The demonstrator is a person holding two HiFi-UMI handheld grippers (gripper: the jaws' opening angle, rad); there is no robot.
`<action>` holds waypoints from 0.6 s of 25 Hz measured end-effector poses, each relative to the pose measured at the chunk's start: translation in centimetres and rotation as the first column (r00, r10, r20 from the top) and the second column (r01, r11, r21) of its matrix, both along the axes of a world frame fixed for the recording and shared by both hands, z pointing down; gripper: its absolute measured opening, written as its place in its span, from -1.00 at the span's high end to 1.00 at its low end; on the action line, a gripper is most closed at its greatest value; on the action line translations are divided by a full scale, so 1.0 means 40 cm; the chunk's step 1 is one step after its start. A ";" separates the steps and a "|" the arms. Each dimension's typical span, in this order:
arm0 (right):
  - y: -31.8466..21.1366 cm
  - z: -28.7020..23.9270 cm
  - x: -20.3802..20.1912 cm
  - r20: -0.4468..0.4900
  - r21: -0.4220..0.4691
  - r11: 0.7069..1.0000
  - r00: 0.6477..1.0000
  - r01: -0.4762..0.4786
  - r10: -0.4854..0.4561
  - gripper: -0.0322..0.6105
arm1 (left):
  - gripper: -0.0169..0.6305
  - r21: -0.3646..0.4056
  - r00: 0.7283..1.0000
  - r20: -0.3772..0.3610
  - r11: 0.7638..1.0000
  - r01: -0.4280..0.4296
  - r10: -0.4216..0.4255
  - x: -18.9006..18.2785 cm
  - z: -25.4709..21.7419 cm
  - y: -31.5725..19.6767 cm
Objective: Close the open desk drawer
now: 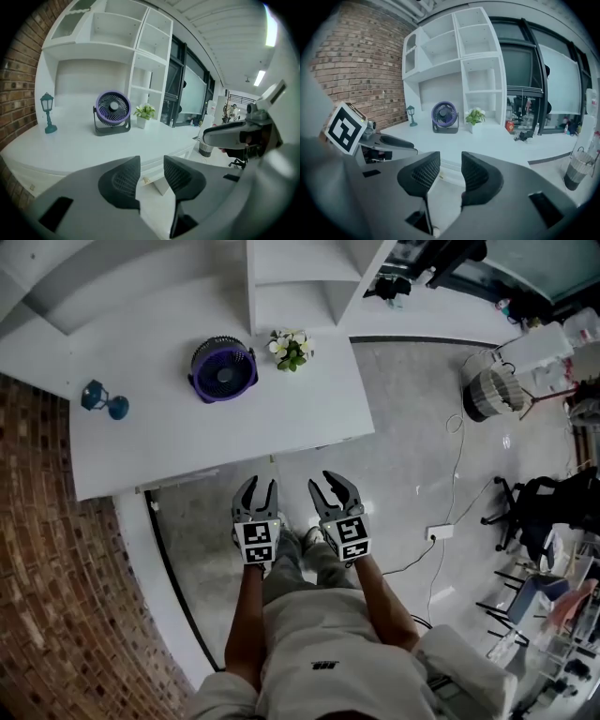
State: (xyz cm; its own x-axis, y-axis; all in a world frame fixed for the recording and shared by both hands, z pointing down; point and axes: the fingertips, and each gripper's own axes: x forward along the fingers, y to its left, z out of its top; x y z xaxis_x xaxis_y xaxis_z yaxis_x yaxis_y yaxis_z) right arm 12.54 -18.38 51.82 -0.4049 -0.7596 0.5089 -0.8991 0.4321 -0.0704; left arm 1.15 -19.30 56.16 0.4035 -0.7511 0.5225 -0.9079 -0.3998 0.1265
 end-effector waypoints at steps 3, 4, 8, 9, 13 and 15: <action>0.023 -0.045 -0.021 -0.007 0.022 1.000 1.000 0.016 -0.016 0.46 | 0.43 0.025 1.000 -0.007 1.000 -0.002 0.002 -0.018 -0.050 0.028; 0.030 -0.056 -0.023 -0.010 0.027 0.999 1.000 0.018 -0.018 0.46 | 0.43 0.032 1.000 -0.007 0.999 -0.004 0.005 -0.022 -0.063 0.034; 0.037 -0.079 -0.021 -0.018 0.041 0.999 1.000 0.020 -0.019 0.46 | 0.43 0.059 1.000 0.000 0.998 -0.013 0.013 -0.028 -0.100 0.040; 0.035 -0.082 -0.020 -0.020 0.044 0.999 1.000 0.021 -0.020 0.46 | 0.42 0.065 1.000 0.002 0.998 -0.014 0.014 -0.030 -0.106 0.039; 0.023 -0.110 -0.027 -0.023 0.063 0.998 1.000 0.021 -0.020 0.46 | 0.38 0.084 1.000 0.003 0.996 -0.019 0.019 -0.037 -0.139 0.040; 0.021 -0.122 -0.034 -0.016 0.069 0.997 1.000 0.025 -0.024 0.46 | 0.36 0.088 1.000 0.001 0.996 -0.016 0.016 -0.040 -0.151 0.044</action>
State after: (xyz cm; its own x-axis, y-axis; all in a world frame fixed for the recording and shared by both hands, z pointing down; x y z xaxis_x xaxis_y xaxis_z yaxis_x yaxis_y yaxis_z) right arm 11.16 -17.53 46.95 -0.4166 -0.7833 0.4614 -0.8888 0.4575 -0.0258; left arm -0.45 -17.55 50.14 0.4155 -0.7877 0.4549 -0.9013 -0.4238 0.0894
